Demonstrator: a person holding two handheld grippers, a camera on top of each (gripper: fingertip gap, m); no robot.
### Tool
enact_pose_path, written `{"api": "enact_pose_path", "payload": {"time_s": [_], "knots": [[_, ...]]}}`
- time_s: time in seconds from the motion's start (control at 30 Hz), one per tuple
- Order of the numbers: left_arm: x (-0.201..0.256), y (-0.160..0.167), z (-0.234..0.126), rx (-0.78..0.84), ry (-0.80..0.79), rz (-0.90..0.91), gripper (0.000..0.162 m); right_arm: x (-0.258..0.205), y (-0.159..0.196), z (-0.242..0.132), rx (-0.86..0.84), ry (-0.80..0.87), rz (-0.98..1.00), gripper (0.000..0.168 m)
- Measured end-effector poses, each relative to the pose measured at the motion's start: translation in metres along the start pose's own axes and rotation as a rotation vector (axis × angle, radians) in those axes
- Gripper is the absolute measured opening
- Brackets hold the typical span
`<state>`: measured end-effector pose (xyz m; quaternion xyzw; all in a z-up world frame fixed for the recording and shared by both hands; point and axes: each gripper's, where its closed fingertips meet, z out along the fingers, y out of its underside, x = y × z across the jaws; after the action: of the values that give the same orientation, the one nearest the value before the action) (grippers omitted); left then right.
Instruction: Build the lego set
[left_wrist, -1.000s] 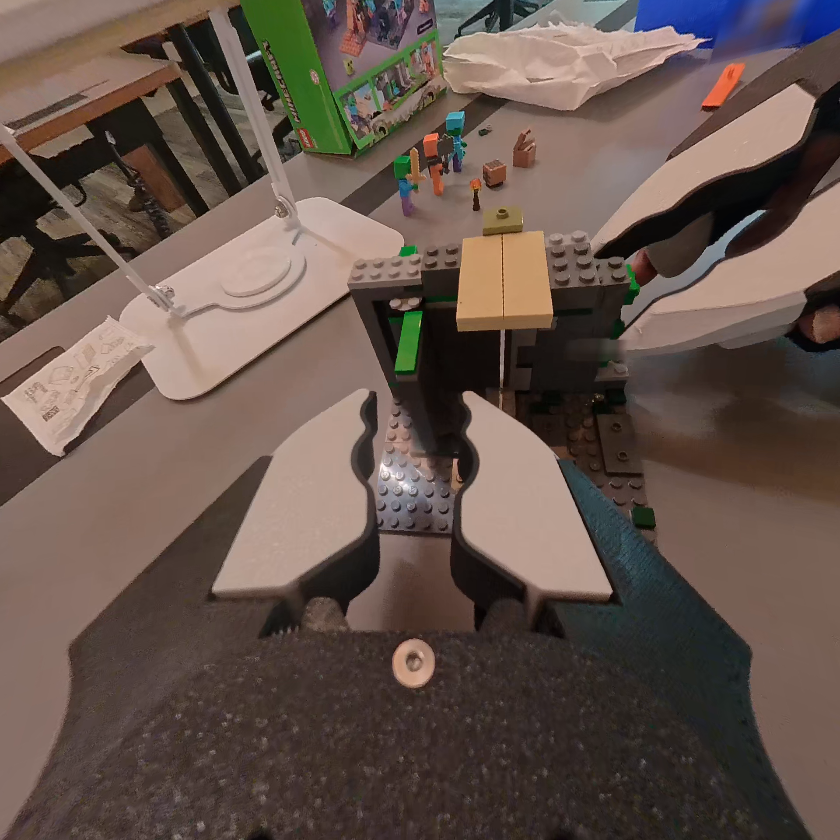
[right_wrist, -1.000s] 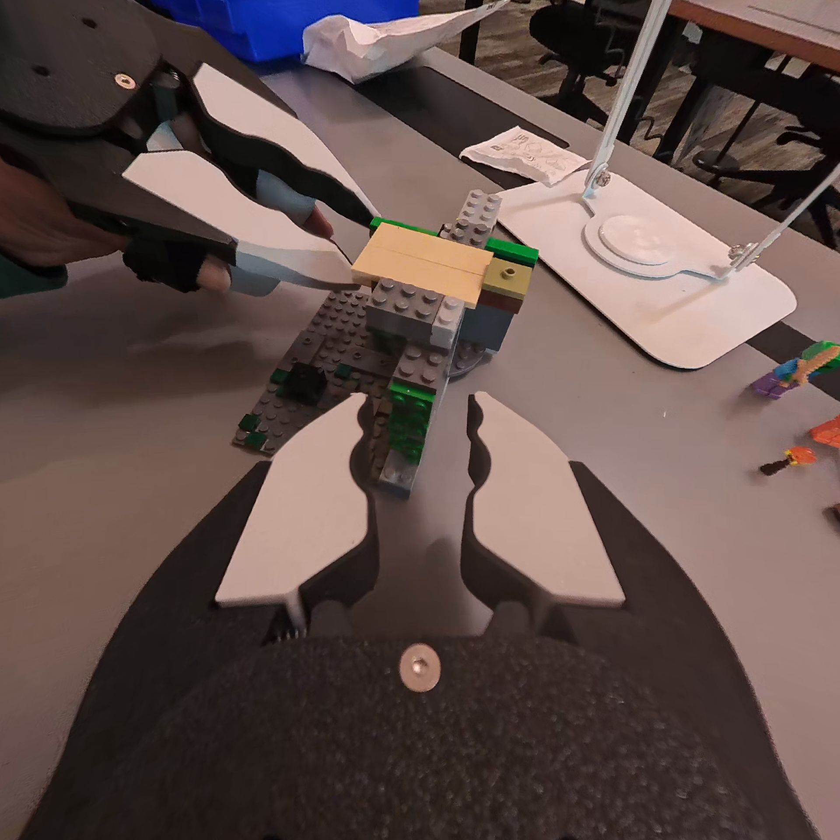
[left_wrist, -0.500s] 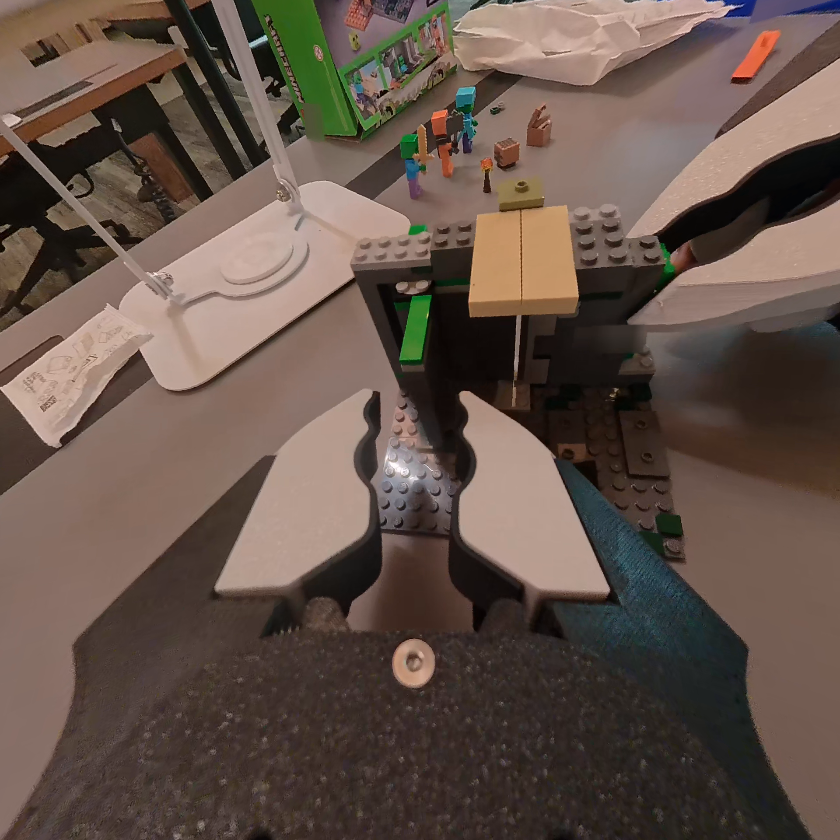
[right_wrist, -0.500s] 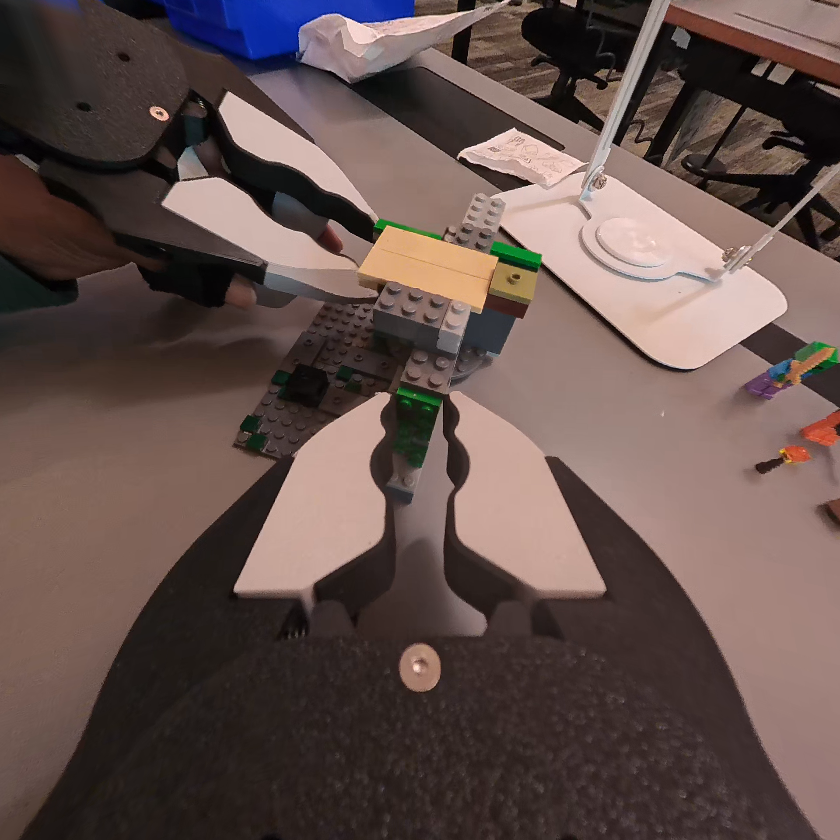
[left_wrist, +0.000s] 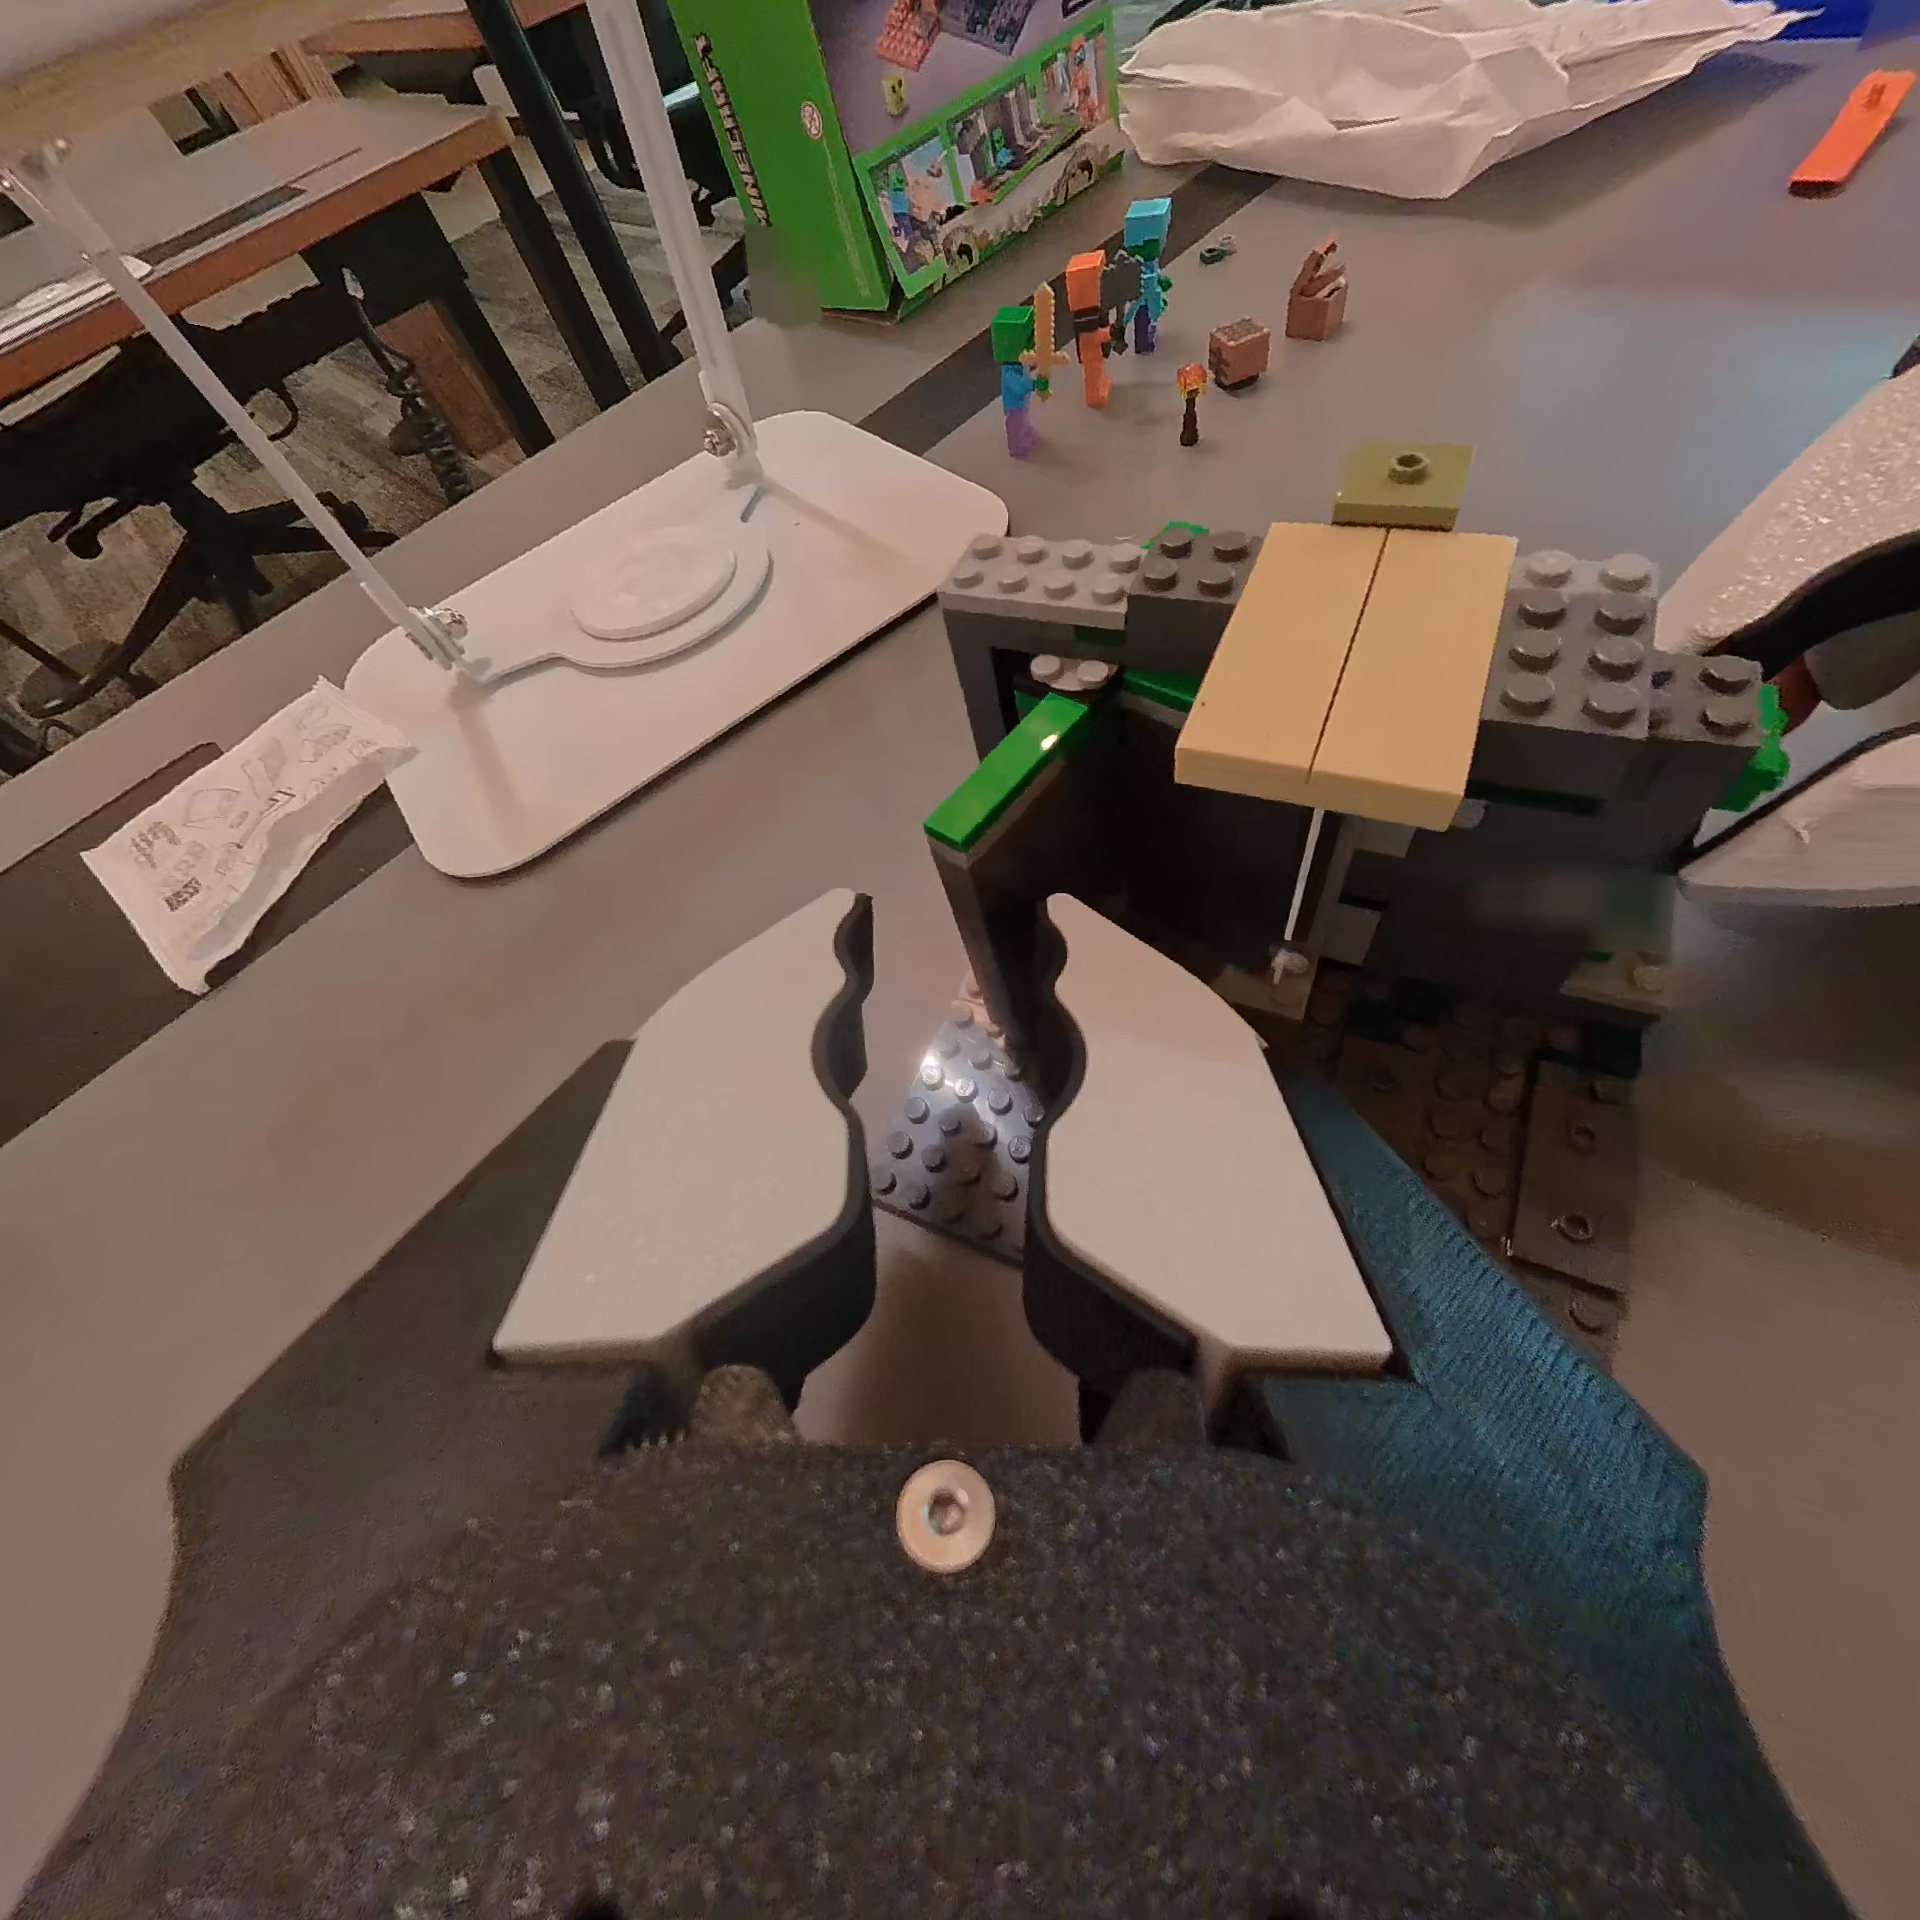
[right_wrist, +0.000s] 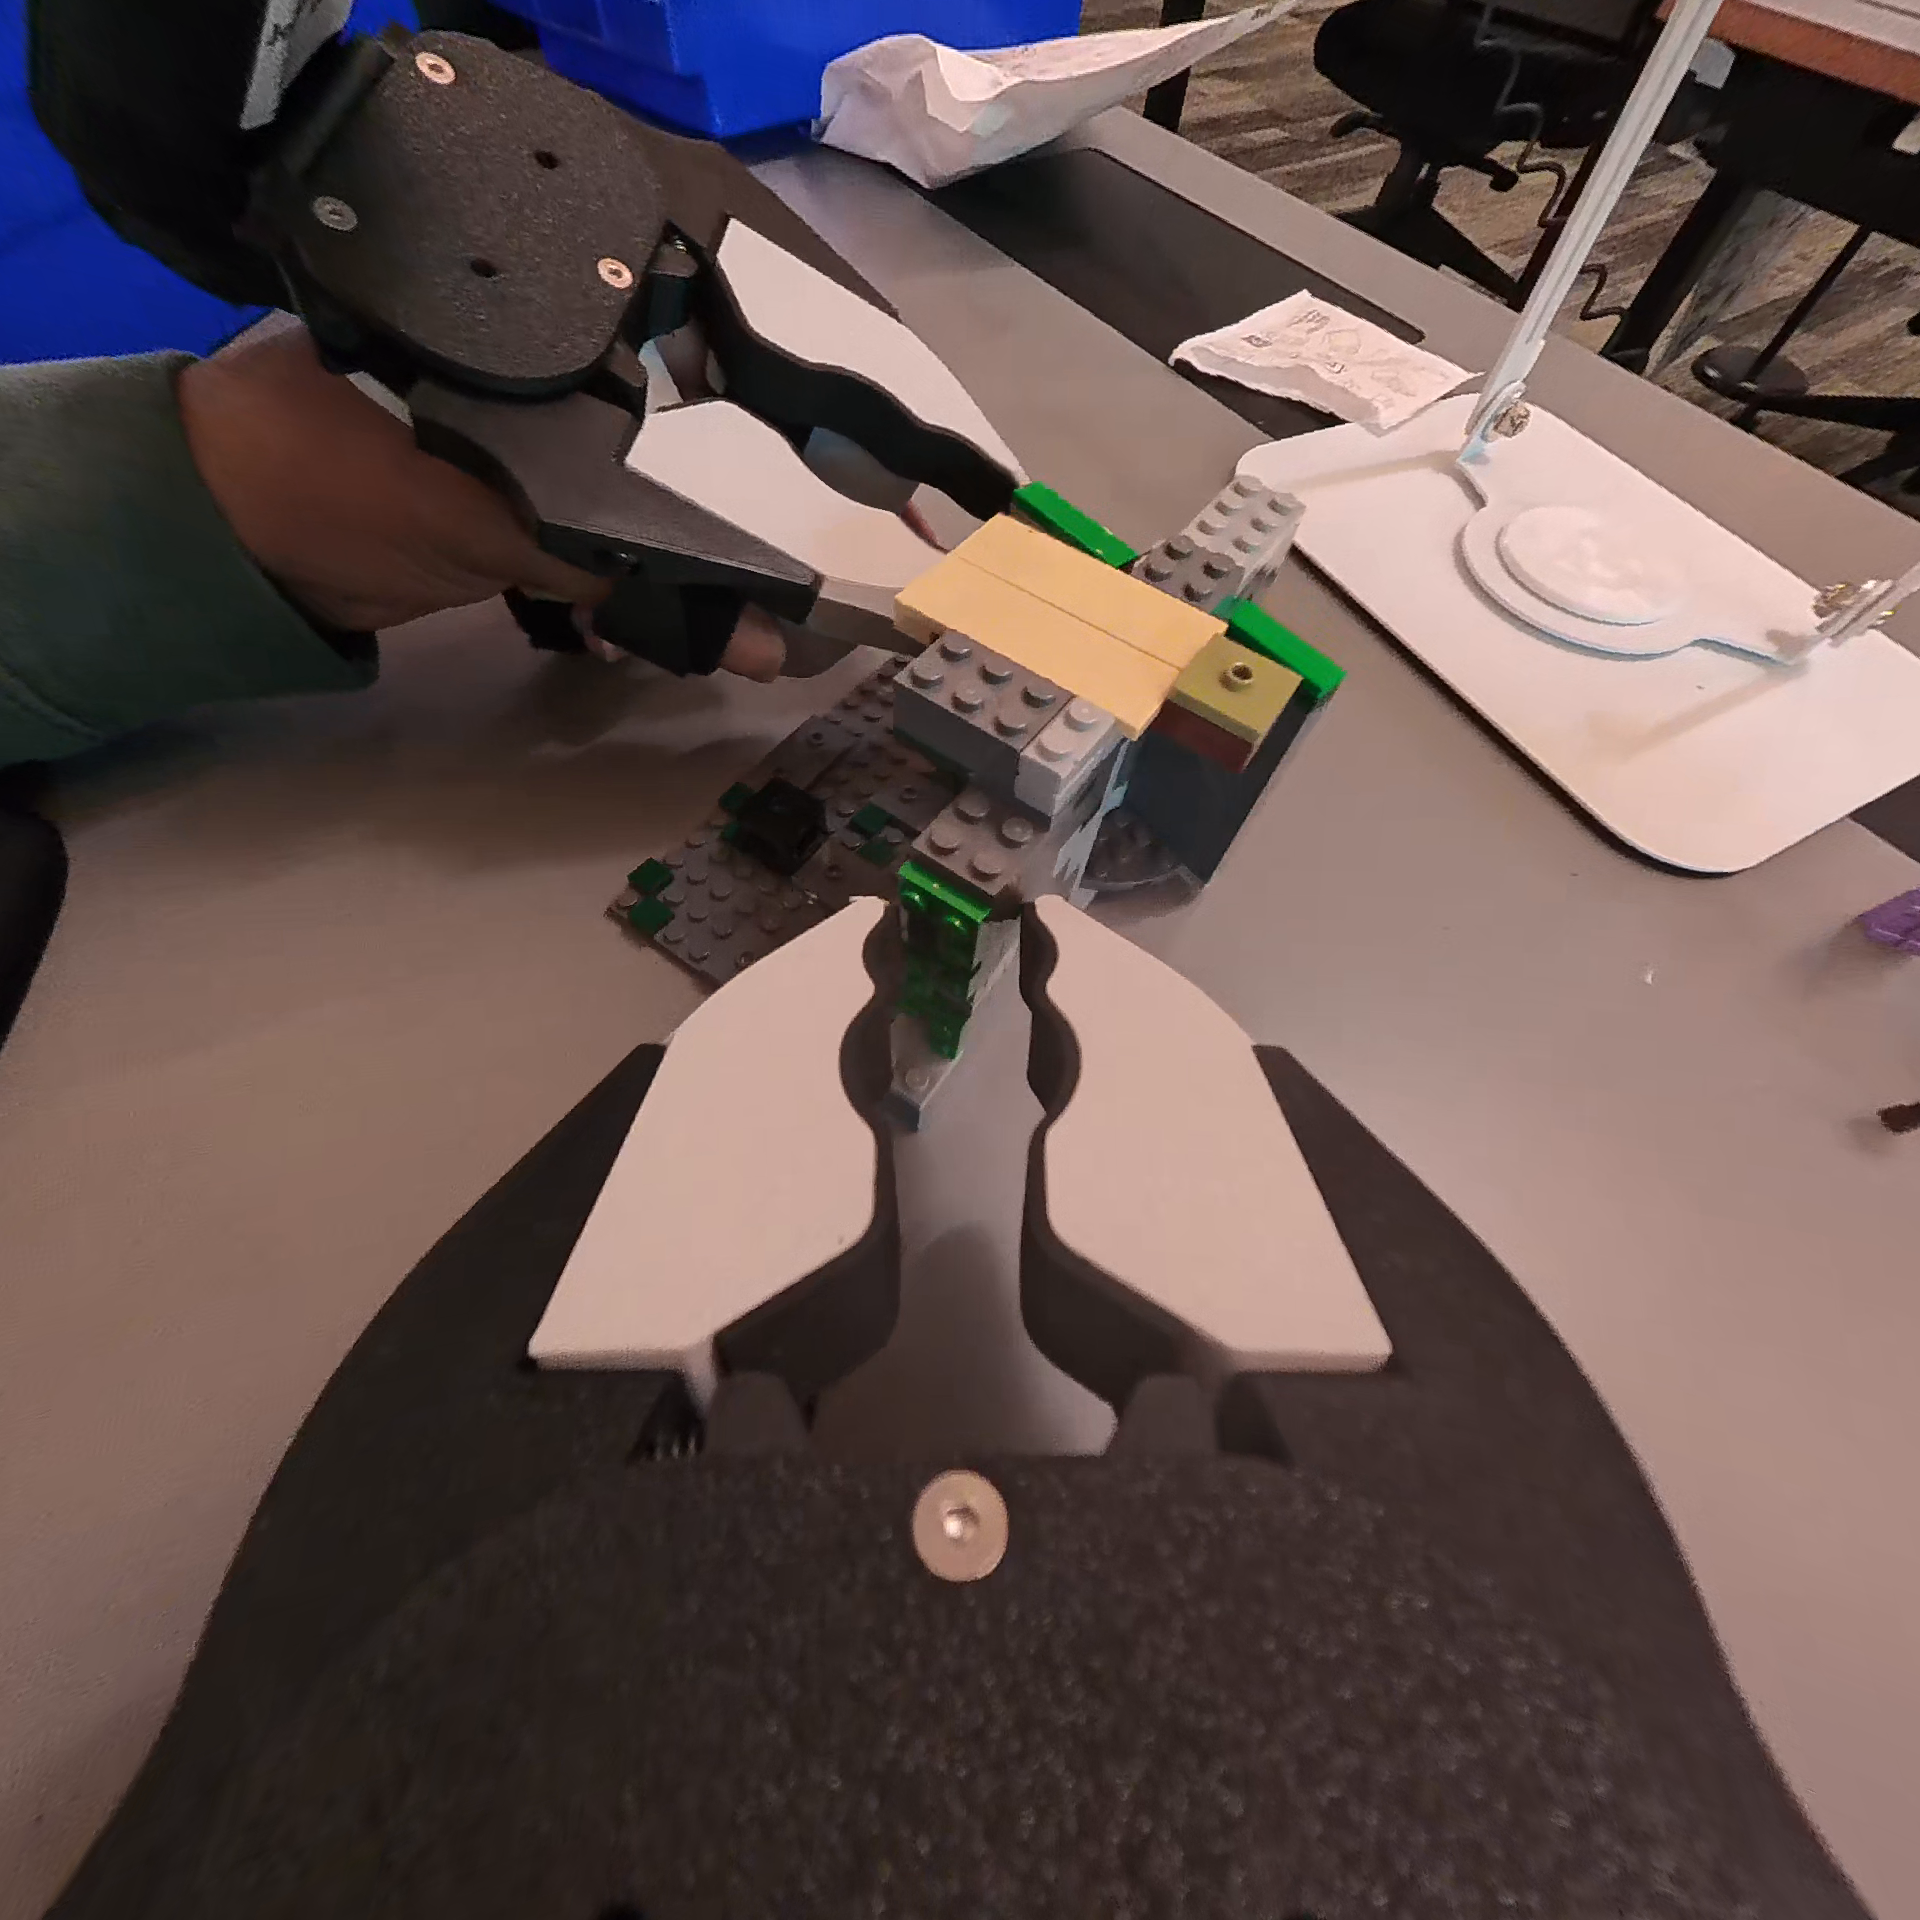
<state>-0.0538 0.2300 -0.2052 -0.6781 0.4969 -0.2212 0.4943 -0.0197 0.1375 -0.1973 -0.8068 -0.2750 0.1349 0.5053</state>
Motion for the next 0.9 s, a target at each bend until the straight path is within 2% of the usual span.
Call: {"api": "enact_pose_path", "payload": {"time_s": [0.43, 0.9], "knots": [[-0.006, -0.008, -0.011, 0.047, -0.012, -0.014, 0.028, -0.003, -0.001, -0.001, 0.010, -0.014, -0.013, 0.021], [0.000, -0.055, -0.041, 0.222, 0.010, -0.038, 0.023, 0.003, -0.021, -0.015, 0.136, -0.016, -0.016, 0.024]]}}
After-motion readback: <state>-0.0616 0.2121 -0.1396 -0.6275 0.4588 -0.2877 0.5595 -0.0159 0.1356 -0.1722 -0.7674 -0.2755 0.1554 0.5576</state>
